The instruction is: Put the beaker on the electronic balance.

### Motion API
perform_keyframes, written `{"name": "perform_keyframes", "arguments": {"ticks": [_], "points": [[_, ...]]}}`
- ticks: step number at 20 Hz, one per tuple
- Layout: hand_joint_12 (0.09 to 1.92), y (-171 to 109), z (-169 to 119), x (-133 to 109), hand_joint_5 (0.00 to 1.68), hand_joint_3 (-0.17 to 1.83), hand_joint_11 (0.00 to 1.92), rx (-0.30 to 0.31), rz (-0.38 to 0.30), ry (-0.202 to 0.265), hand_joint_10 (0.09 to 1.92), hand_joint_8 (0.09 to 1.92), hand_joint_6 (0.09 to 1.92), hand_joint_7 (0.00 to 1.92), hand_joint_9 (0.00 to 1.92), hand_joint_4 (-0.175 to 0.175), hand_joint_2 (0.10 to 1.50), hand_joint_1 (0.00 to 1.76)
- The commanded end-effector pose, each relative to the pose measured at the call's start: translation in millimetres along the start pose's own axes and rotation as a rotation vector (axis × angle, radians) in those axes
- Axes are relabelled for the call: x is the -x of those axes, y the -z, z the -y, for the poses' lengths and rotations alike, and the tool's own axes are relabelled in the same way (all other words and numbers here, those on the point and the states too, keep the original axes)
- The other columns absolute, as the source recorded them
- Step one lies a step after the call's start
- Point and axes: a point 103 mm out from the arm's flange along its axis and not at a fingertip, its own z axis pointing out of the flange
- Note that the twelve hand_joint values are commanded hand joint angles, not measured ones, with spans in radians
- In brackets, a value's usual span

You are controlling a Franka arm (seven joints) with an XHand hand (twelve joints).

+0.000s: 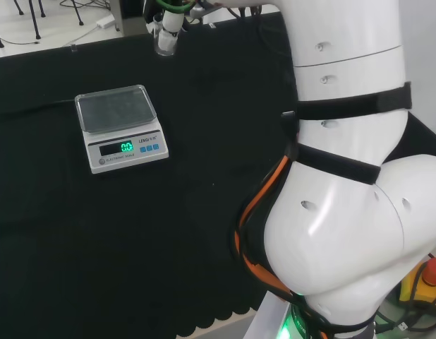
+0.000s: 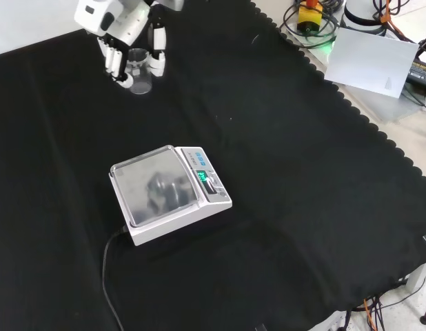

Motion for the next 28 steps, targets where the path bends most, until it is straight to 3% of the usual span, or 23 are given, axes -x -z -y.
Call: {"name": "perform_keyframes", "arguments": {"ticks": [1, 9, 14, 22, 28], "points": [[0.83, 10, 18, -27, 0.78, 0.02, 1.12, 0.016, 0.056, -0.014, 0.89, 1.03, 1.31, 0.84, 1.04, -0.175, 1.21, 1.11], [0.82, 7, 11, -36, 0.78, 0.02, 1.12, 0.021, 0.044, 0.000, 0.89, 1.03, 1.31, 0.84, 1.04, -0.175, 1.21, 1.11], [0.82, 0, -17, -51, 0.78, 0.02, 1.12, 0.005, 0.033, 0.035, 0.89, 1.03, 1.31, 0.84, 1.04, -0.175, 1.21, 1.11], [0.82, -19, -60, -61, 0.78, 0.02, 1.13, 0.014, -0.053, 0.110, 0.89, 1.03, 1.30, 0.85, 1.05, -0.175, 1.21, 1.11], [0.83, -31, -83, -63, 0.79, 0.02, 1.13, -0.027, -0.069, 0.108, 0.89, 1.03, 1.30, 0.85, 1.05, -0.175, 1.21, 1.11]]}}
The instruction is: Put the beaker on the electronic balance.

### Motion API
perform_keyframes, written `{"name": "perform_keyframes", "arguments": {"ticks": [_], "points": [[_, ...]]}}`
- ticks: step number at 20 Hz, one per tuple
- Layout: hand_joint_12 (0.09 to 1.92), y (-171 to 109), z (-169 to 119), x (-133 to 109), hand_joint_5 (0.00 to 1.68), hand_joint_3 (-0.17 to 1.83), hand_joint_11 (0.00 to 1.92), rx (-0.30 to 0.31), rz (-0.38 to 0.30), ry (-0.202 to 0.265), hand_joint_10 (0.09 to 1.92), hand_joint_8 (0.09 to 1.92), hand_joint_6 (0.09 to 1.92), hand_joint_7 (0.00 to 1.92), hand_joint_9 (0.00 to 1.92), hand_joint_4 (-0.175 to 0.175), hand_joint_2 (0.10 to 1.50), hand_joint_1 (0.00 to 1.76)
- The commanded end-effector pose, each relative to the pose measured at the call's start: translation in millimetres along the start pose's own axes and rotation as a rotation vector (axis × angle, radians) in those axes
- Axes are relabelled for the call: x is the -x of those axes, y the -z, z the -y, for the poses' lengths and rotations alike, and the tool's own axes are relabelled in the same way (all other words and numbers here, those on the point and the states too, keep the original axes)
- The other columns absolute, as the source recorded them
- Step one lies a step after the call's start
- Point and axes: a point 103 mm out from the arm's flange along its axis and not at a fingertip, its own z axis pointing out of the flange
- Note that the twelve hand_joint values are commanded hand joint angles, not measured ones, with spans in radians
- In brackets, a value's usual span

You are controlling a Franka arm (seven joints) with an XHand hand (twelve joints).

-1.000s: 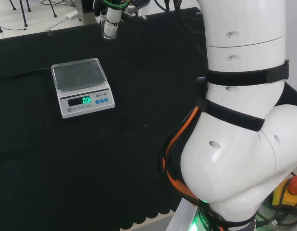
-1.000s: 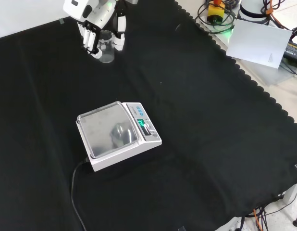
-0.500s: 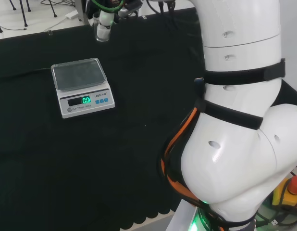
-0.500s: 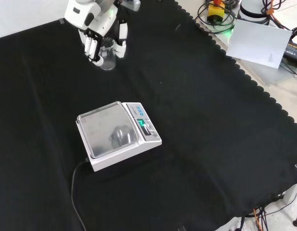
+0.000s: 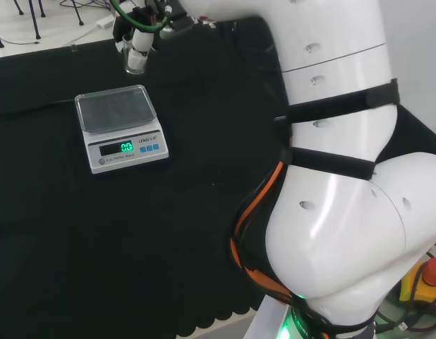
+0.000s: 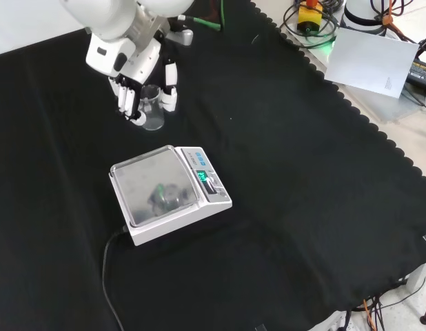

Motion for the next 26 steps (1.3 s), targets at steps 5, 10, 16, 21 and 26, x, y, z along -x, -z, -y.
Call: {"name": "perform_keyframes", "arguments": {"ticks": [5, 10, 16, 21, 26], "points": [[0.83, -23, -43, -8, 0.79, 0.02, 1.14, -0.047, -0.058, 0.037, 0.89, 1.03, 1.30, 0.86, 1.05, -0.175, 1.21, 1.11], [0.83, -30, -54, -10, 0.79, 0.01, 1.14, -0.059, -0.065, 0.053, 0.89, 1.03, 1.30, 0.86, 1.05, -0.175, 1.21, 1.11], [0.83, -37, -64, -15, 0.79, 0.01, 1.14, -0.068, -0.075, 0.080, 0.89, 1.02, 1.30, 0.86, 1.05, -0.175, 1.21, 1.11], [0.83, -49, -76, -23, 0.79, 0.01, 1.14, -0.106, -0.060, 0.092, 0.89, 1.02, 1.30, 0.86, 1.06, -0.175, 1.21, 1.11], [0.83, -53, -81, -24, 0.79, 0.01, 1.14, -0.110, -0.081, 0.093, 0.89, 1.02, 1.29, 0.86, 1.06, -0.175, 1.21, 1.11]]}}
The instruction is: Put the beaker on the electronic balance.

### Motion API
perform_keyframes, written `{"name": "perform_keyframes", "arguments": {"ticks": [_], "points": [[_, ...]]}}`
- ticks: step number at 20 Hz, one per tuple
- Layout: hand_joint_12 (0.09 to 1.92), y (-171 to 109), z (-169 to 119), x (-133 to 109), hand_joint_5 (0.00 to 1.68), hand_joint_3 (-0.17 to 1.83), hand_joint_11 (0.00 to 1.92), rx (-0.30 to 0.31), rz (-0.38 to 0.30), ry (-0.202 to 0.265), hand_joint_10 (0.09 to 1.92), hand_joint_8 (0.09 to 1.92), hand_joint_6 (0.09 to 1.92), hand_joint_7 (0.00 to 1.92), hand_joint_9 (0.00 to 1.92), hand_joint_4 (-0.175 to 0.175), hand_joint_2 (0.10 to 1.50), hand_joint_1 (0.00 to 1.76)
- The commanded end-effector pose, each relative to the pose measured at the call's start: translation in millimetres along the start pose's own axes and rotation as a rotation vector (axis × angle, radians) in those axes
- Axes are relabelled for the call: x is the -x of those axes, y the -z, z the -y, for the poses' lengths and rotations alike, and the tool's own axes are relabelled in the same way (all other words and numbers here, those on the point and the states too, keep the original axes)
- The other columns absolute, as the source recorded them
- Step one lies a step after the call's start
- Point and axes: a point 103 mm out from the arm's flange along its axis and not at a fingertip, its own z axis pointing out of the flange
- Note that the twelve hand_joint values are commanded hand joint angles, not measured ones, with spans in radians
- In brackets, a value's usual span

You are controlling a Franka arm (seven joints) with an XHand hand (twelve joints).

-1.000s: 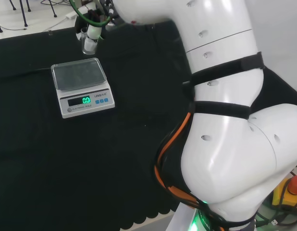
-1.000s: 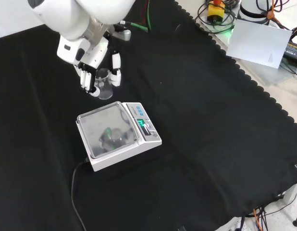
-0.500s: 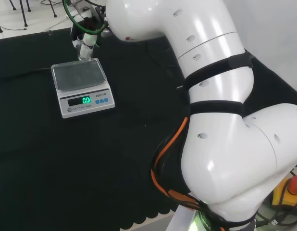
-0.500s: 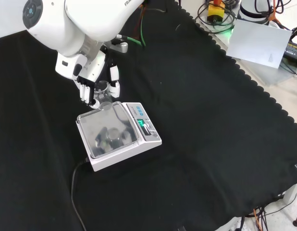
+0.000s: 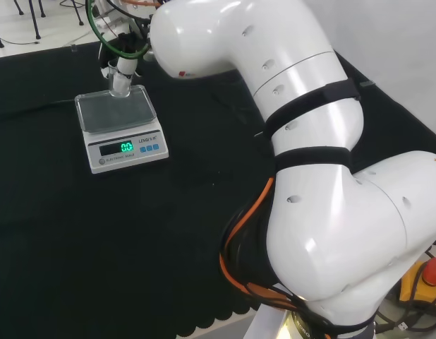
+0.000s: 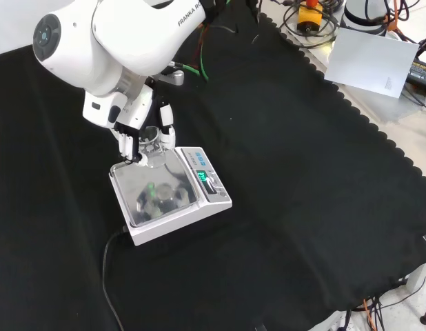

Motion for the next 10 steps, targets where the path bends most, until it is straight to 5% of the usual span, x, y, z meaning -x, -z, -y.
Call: {"name": "perform_keyframes", "arguments": {"ticks": [1, 10], "points": [[0.83, -14, -22, -15, 0.79, 0.01, 1.14, -0.050, -0.001, 0.012, 0.89, 1.02, 1.29, 0.86, 1.06, -0.175, 1.21, 1.11], [0.83, -28, -24, -7, 0.79, 0.01, 1.14, -0.068, -0.031, 0.022, 0.89, 1.02, 1.29, 0.86, 1.06, -0.175, 1.21, 1.11]]}}
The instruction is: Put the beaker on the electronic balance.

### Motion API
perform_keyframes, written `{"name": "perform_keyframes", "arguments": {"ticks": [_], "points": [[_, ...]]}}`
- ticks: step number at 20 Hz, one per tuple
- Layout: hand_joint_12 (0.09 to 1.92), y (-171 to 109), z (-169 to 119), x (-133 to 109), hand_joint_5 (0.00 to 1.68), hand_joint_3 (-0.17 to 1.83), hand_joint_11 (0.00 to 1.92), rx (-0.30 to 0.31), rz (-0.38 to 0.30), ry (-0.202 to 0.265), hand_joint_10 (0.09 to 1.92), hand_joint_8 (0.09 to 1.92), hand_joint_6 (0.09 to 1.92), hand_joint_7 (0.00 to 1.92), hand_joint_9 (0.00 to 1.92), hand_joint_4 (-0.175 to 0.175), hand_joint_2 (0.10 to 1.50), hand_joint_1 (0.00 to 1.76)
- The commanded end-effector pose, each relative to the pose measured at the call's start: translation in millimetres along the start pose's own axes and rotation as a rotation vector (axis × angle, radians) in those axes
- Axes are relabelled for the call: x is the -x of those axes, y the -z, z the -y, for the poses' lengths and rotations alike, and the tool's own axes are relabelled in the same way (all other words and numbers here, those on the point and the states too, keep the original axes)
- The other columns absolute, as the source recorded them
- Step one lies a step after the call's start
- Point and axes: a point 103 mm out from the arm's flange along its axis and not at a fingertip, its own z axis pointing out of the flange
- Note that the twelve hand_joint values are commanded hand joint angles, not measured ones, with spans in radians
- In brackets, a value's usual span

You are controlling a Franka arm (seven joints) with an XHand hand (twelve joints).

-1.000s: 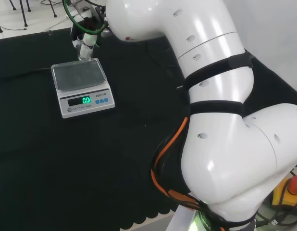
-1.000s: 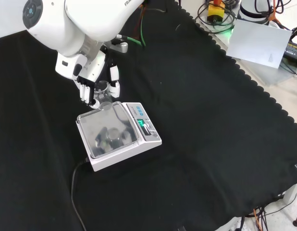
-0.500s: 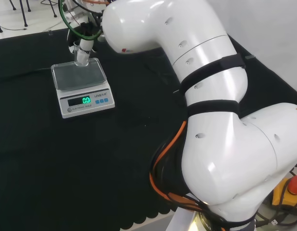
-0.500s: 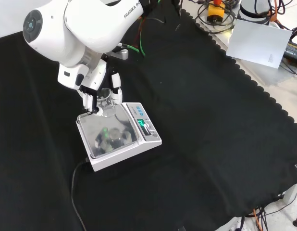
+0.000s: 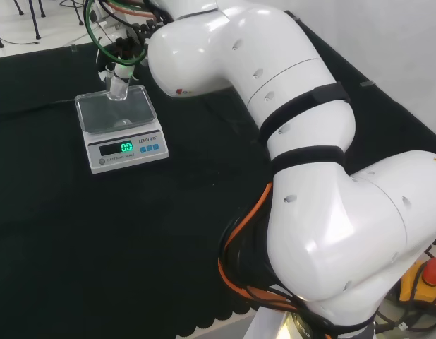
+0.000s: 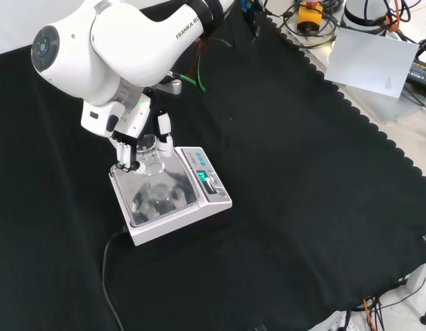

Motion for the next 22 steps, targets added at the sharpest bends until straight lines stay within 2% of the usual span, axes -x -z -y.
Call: {"name": "perform_keyframes", "arguments": {"ticks": [1, 4, 6, 11, 13, 17, 22], "points": [[0.83, -24, -9, -8, 0.79, 0.01, 1.14, -0.082, -0.032, 0.017, 0.89, 1.02, 1.29, 0.86, 1.06, -0.175, 1.21, 1.11], [0.83, -28, -10, -7, 0.79, 0.01, 1.14, -0.089, -0.034, 0.017, 0.89, 1.02, 1.29, 0.86, 1.06, -0.175, 1.21, 1.11], [0.83, -25, -17, -16, 0.79, 0.01, 1.14, -0.107, -0.021, 0.006, 0.89, 1.02, 1.29, 0.87, 1.06, -0.175, 1.21, 1.11], [0.83, -31, -14, -10, 0.79, 0.01, 1.14, -0.098, -0.036, 0.010, 0.90, 1.02, 1.29, 0.87, 1.06, -0.175, 1.21, 1.11], [0.83, -29, -19, -16, 0.79, 0.01, 1.14, -0.112, -0.024, 0.007, 0.90, 1.02, 1.29, 0.87, 1.06, -0.175, 1.21, 1.11], [0.83, -32, -13, -12, 0.79, 0.01, 1.14, -0.086, -0.019, 0.005, 0.90, 1.02, 1.29, 0.87, 1.06, -0.175, 1.21, 1.11], [0.83, -32, -9, -12, 0.79, 0.01, 1.14, -0.084, -0.009, 0.007, 0.90, 1.02, 1.29, 0.87, 1.06, -0.175, 1.21, 1.11]]}}
